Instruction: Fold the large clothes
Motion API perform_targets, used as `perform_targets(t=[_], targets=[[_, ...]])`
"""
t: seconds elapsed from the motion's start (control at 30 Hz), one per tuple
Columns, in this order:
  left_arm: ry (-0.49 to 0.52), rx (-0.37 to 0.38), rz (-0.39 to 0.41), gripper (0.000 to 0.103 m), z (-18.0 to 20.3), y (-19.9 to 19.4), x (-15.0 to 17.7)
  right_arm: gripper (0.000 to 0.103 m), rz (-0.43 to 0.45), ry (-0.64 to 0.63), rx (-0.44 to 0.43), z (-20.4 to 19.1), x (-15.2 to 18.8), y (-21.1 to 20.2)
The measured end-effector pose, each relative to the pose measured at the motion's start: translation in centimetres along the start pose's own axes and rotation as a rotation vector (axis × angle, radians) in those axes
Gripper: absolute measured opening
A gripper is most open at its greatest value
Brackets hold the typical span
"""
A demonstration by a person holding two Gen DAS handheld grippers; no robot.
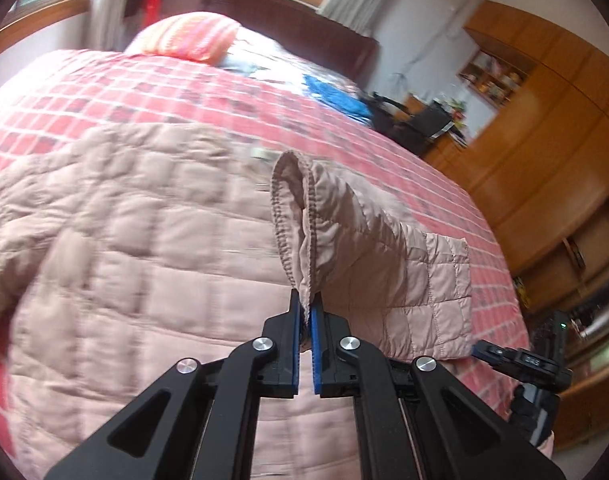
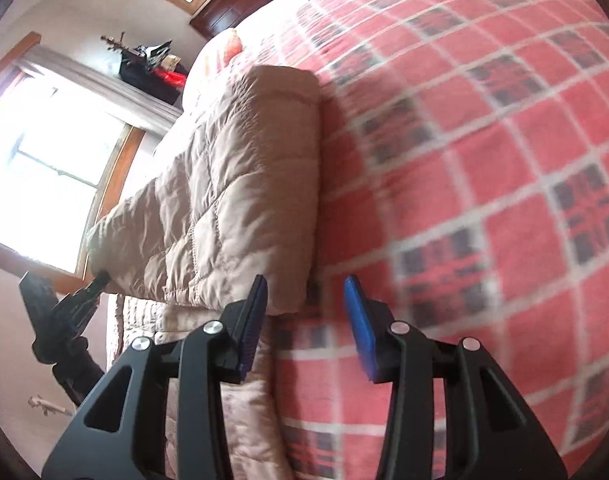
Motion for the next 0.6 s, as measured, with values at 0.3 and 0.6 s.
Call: perform_targets(t=[0.3,0.6], targets=[[-0.078,-0.090,-0.026,0.004,-8.5,-1.0,-0.5,0.028,-0.058,-0.071,0.039,-4.4,-0.8,2.8],[-0.044,-0.166,-0.090,0.010,-11.3,2.2,0.5,0.028,-0.074,-0.092,0.179,-5.0,-0.5,3.7]])
Point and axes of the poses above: each gripper's, at about its wrist camera, not at the fingertips, and y roughly the way its jaws point, z to its right, x to its underside, the point moved 7 cm from there along y, roughly the way its jaws point, and after that the axes turned 9 degrees about x, right-handed, at the moved point
